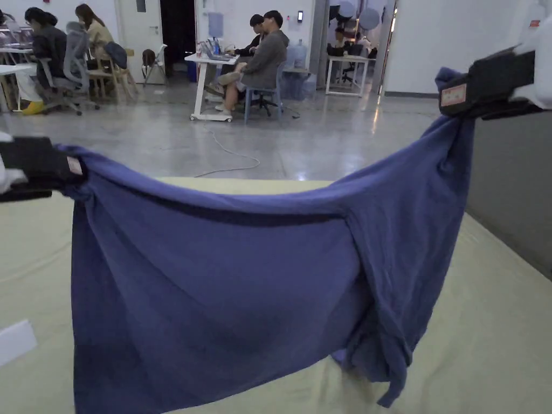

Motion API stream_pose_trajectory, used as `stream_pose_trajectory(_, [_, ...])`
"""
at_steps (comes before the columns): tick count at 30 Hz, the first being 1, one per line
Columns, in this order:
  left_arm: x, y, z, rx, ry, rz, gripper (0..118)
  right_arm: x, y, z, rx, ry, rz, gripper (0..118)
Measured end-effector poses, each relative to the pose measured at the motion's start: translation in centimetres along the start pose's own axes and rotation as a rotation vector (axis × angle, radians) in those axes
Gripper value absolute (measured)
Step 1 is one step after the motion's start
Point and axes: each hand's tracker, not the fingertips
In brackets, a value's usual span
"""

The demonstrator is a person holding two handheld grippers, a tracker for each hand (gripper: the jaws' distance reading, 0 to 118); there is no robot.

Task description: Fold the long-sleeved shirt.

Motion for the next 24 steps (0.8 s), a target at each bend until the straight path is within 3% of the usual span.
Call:
stream_pose_trajectory(2, [1.1,4.1,-1.3,0.014,0.010,-0.025,3,0.6,3.8,-1.5,0.014,-0.044,0.020,2])
stream_pose_trajectory(5, [0.8,9.7,-3.5,0.066,-0.077,0.074,3,2.1,9.3,-4.3,0.024,-0.125,0.026,2])
stream_pose_trajectory(8, [0.9,14.1,-5.8,0.104,0.060,0.012,3,3.6,14.2,-7.2,0.024,-0.154,-0.010,2])
stream_pose_trajectory(11, [0.8,18.4,-8.0,0.115,0.108,-0.054,3,4.4,18.1,-9.7,0.043,-0.183,-0.011,2])
stream_pose_trajectory(15, [1.4,22.6,-10.2,0.139,0.166,-0.111,2,4.9,21.8,-11.5,0.118,-0.215,-0.075,2])
stream_pose_trajectory(16, [4.0,21.5,-9.2,0.134,0.168,-0.116,2,5.0,22.5,-11.9,0.126,-0.216,-0.075,2])
stream_pose_trajectory(21, [3.5,22.7,-11.0,0.151,0.143,-0.046,2,4.6,23.4,-14.1,0.148,-0.267,0.011,2])
stream_pose_trajectory(24, [2.7,21.0,-12.9,0.108,0.158,-0.077,2,5.4,20.9,-17.0,0.128,-0.257,0.031,2])
